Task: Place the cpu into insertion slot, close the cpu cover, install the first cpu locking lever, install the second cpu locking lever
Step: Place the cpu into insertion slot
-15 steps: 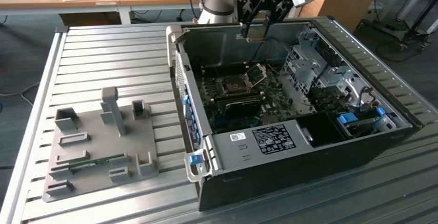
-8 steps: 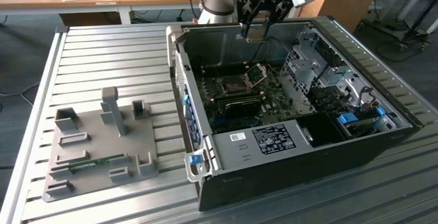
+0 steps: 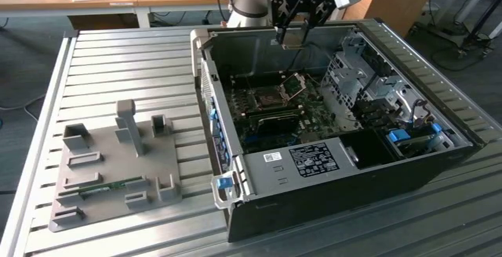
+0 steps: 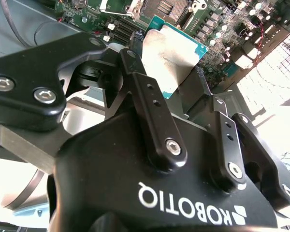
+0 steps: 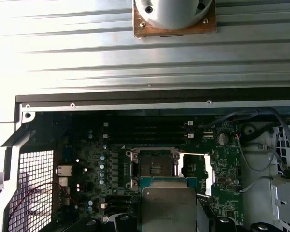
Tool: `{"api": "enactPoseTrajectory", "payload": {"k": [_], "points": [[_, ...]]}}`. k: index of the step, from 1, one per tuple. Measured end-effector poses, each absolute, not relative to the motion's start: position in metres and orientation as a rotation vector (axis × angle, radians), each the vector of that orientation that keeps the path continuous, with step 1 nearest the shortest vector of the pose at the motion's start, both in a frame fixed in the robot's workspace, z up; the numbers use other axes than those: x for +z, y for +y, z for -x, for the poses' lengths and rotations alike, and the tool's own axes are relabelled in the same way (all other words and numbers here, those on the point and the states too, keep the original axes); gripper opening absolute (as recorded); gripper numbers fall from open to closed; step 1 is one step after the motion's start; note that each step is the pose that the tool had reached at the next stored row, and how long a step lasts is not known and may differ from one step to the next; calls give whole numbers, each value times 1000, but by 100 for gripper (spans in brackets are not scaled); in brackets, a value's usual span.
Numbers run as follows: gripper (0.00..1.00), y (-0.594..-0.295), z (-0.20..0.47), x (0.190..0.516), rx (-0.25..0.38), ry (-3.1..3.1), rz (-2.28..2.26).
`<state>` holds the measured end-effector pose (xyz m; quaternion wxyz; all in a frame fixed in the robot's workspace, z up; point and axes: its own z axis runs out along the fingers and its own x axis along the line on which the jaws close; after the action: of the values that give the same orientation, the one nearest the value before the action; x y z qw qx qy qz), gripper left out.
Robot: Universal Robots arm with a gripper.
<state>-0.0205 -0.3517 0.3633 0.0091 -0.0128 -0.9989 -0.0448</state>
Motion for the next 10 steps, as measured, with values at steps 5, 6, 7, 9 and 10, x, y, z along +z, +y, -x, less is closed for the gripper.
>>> {"api": "enactPoseTrajectory", "payload": {"k": [5, 6, 7, 9, 10], "points": [[54, -352, 21, 361, -140, -3120, 40], [54, -352, 21, 361, -140, -3120, 40], [54, -352, 21, 361, -140, -3120, 40], [54, -352, 21, 361, -140, -3120, 40], [54, -352, 21, 361, -140, -3120, 40]]}}
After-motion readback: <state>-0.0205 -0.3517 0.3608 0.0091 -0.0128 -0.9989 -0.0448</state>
